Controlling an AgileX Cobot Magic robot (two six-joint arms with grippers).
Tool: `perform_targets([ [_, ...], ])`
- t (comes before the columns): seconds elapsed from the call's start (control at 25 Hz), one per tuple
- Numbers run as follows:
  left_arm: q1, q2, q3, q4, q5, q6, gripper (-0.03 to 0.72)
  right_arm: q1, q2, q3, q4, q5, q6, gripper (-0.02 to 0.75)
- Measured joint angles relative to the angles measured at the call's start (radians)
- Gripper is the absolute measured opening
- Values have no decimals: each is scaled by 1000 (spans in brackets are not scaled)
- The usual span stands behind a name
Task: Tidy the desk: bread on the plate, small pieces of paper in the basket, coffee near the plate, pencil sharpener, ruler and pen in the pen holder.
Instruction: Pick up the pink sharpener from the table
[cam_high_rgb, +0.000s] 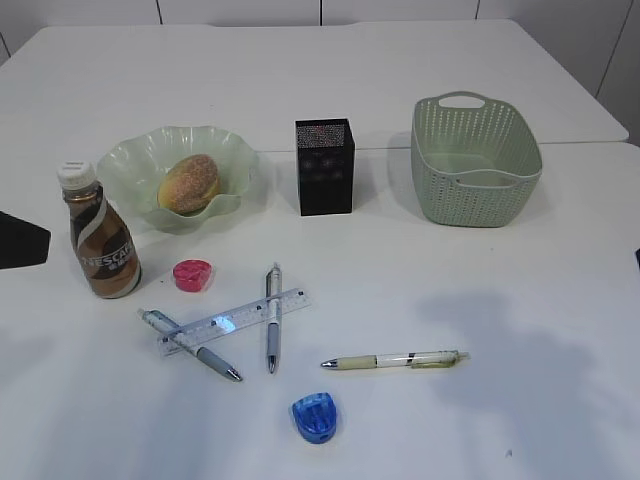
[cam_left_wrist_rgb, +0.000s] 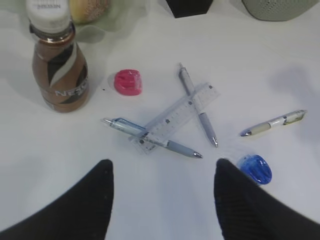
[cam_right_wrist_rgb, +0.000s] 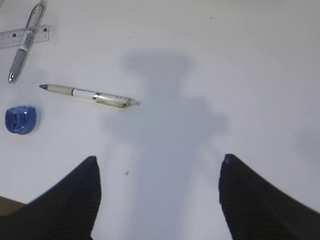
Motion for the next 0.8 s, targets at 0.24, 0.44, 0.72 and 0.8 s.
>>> perform_targets([
  [0.24, 74, 0, 0, 55, -26, -27, 447, 65, 127, -17, 27, 0, -70, 568],
  [0.44, 146, 0, -15, 87, -26, -31, 447, 113, 218, -76, 27, -24, -82, 568],
  [0.72, 179, 0, -20, 92, -24, -31, 445, 125, 330, -147, 28, -30, -109, 568],
  [0.8, 179, 0, -20, 92, -24, -31, 443, 151, 380, -182, 28, -30, -121, 568],
])
